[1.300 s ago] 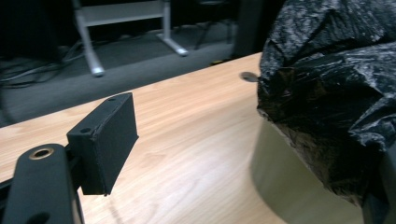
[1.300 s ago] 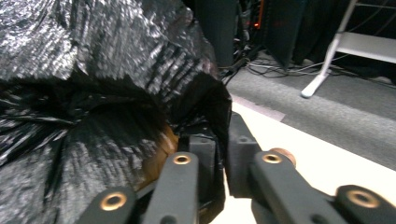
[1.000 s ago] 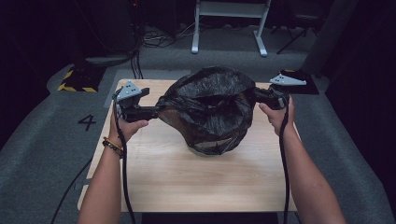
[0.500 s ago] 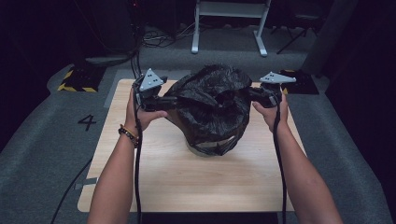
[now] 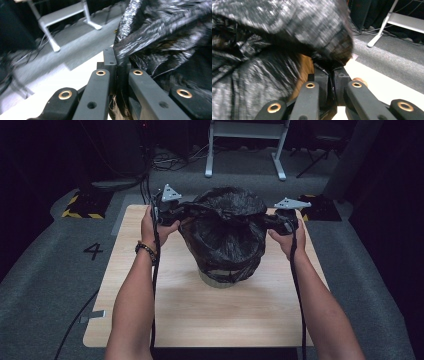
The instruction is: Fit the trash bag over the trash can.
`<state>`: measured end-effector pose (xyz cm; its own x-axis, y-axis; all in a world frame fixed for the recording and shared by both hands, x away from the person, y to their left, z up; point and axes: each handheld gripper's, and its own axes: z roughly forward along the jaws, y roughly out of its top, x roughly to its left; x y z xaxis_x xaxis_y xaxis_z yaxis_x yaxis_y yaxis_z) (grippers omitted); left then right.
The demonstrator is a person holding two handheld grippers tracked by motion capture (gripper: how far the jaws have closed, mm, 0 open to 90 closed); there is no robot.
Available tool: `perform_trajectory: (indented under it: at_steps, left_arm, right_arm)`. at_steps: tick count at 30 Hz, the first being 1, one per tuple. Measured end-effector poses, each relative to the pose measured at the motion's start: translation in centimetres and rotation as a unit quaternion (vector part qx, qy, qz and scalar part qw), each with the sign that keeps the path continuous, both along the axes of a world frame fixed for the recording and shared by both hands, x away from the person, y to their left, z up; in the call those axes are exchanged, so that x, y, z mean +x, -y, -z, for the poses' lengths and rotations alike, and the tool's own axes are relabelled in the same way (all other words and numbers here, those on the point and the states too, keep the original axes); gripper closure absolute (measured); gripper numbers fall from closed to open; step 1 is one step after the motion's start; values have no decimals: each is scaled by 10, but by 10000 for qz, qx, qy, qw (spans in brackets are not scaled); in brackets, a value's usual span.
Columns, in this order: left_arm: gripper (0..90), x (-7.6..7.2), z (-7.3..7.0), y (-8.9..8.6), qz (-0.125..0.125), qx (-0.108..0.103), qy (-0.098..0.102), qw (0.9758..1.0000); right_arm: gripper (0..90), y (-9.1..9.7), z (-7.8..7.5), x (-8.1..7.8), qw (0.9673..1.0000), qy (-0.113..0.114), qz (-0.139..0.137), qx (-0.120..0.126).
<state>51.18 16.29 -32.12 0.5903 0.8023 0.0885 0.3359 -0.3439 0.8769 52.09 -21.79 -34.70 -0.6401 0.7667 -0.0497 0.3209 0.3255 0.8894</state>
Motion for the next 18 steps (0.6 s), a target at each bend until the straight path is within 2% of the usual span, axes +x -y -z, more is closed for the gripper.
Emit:
perform_trajectory:
  at_steps: [4,7,10,15,18]
  left_arm:
    - [900,13,14,-5,-285,-156,-252,9992]
    - [900,21,30,-4,-444,12,-570,9974]
    - [900,25,46,2,-340,98,-794,9962]
    - [900,25,77,6,-127,133,-1223,9923]
    - [900,19,90,7,24,120,-1346,9908]
  right_arm:
    - [859,-1,6,6,9999,-115,108,-21]
    - [863,-3,11,10,9996,-188,146,-117]
    - [873,-5,20,14,9992,-376,97,-88]
    - [884,-7,40,18,9972,-739,-97,-109]
    - [885,-7,49,18,9954,-921,-264,86]
